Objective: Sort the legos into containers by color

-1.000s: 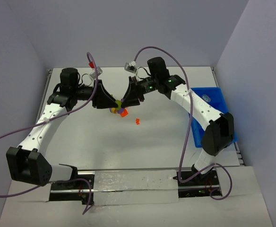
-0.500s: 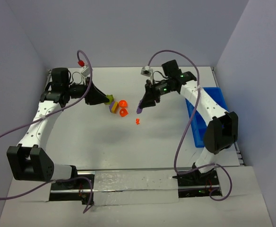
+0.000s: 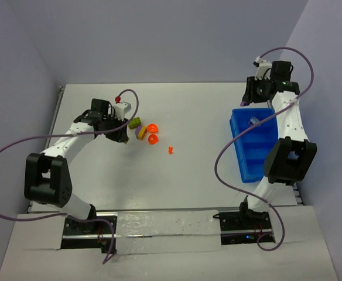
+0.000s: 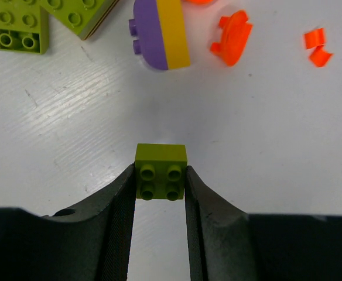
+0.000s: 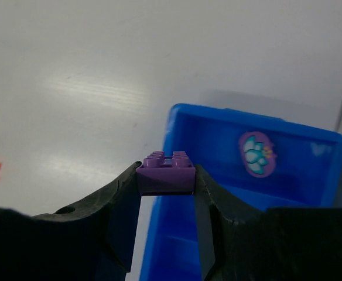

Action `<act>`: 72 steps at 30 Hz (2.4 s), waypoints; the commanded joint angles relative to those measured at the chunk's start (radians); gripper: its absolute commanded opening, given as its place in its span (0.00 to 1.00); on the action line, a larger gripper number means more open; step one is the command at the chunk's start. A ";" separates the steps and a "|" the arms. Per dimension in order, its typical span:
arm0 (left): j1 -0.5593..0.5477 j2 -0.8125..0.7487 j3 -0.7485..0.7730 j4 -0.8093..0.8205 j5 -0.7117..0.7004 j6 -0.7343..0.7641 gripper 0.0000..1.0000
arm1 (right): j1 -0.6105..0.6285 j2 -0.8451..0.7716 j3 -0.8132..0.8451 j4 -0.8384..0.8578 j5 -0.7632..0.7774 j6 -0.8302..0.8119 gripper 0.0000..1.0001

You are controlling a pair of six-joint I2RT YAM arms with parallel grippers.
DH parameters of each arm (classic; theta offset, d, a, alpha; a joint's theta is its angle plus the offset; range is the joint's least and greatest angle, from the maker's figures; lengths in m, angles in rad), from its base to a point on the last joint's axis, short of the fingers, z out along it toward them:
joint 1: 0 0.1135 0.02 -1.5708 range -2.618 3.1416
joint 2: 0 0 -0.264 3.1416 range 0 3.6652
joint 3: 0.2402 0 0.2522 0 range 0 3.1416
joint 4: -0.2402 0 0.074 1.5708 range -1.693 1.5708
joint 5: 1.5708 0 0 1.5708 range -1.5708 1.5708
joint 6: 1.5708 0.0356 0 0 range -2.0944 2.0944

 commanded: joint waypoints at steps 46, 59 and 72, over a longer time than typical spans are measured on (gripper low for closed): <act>-0.078 0.162 0.255 0.030 -0.114 -0.043 0.77 | 0.026 0.139 0.009 0.035 0.252 0.095 0.71; -0.072 0.300 0.418 0.013 -0.073 -0.095 0.69 | 0.130 -0.012 0.030 0.000 0.119 0.128 0.78; -0.137 0.241 0.235 0.064 -0.236 -0.216 0.70 | 0.289 -0.074 -0.069 0.075 0.125 0.241 0.79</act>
